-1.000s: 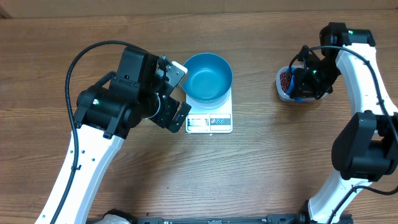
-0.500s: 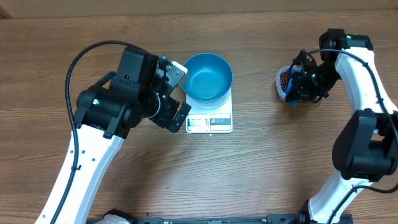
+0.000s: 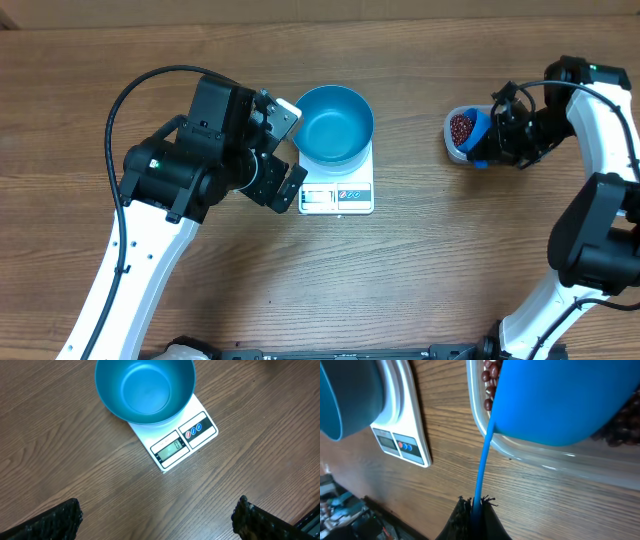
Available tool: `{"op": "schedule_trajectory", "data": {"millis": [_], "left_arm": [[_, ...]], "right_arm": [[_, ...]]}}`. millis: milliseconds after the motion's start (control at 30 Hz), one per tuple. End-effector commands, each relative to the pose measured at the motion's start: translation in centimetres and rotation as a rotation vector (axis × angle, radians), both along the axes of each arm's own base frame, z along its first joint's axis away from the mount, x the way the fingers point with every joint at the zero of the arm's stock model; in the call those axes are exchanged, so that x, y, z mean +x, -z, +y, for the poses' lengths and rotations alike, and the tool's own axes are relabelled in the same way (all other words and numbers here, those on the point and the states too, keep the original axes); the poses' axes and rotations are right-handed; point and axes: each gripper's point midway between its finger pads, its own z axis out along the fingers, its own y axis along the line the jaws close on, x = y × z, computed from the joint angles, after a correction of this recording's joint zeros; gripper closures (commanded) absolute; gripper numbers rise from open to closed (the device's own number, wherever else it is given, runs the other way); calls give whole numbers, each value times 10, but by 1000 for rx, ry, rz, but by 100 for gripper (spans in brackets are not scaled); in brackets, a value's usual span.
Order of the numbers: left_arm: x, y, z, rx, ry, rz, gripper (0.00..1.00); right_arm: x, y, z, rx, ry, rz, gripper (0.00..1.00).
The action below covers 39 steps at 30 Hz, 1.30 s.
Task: Scoop item into bowl and weigh 150g on scale
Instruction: 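Scoop red beans and lift the filled scoop with the right gripper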
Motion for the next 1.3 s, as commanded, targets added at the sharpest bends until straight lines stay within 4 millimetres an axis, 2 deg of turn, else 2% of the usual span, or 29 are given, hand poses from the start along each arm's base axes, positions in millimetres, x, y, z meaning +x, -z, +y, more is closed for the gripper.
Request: {"op": "schedule_trajectory", "data": {"millis": [0, 133, 467, 733, 1133, 1267], "left_arm": [[0, -1, -1, 0, 15, -1, 0], [0, -1, -1, 0, 15, -1, 0], [0, -1, -1, 0, 15, -1, 1], [0, -1, -1, 0, 15, -1, 0], [0, -1, -1, 0, 15, -1, 1], [0, -1, -1, 0, 15, -1, 0]], "right_arm": [[2, 0, 11, 101, -29, -52, 96], [-1, 6, 5, 115, -4, -42, 96], [-1, 2, -12, 174, 75, -51, 96], [-1, -8, -12, 242, 70, -93, 96], [-3, -12, -46, 268, 178, -112, 96], [-3, -15, -51, 289, 200, -123, 96]]}}
